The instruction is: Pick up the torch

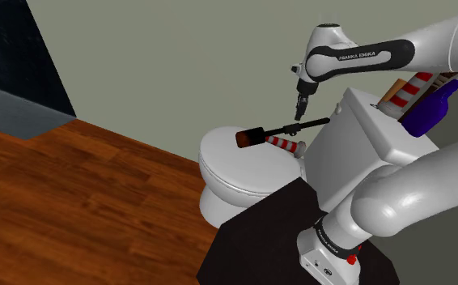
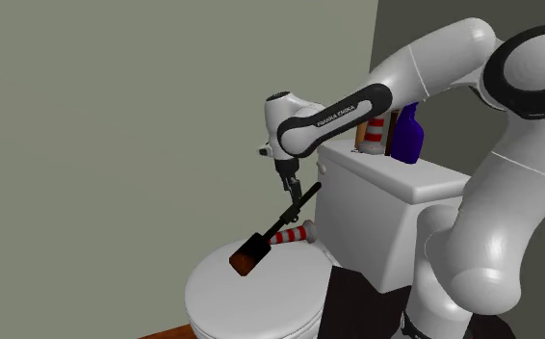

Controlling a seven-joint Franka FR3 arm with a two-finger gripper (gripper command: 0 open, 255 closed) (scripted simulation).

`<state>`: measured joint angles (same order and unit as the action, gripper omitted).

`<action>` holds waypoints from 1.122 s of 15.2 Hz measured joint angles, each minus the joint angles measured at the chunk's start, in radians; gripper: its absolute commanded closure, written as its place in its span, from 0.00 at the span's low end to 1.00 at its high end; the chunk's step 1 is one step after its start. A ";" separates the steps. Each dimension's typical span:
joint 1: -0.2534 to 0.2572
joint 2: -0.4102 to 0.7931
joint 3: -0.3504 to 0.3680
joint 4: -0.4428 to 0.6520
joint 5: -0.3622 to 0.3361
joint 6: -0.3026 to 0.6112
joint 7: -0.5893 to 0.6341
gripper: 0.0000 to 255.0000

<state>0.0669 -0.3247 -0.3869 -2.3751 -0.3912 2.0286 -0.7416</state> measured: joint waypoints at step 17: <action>-0.010 0.518 -0.076 0.126 -0.041 0.343 -0.430 0.00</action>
<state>0.0567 0.1936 -0.4633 -2.2491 -0.4324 2.3716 -1.1717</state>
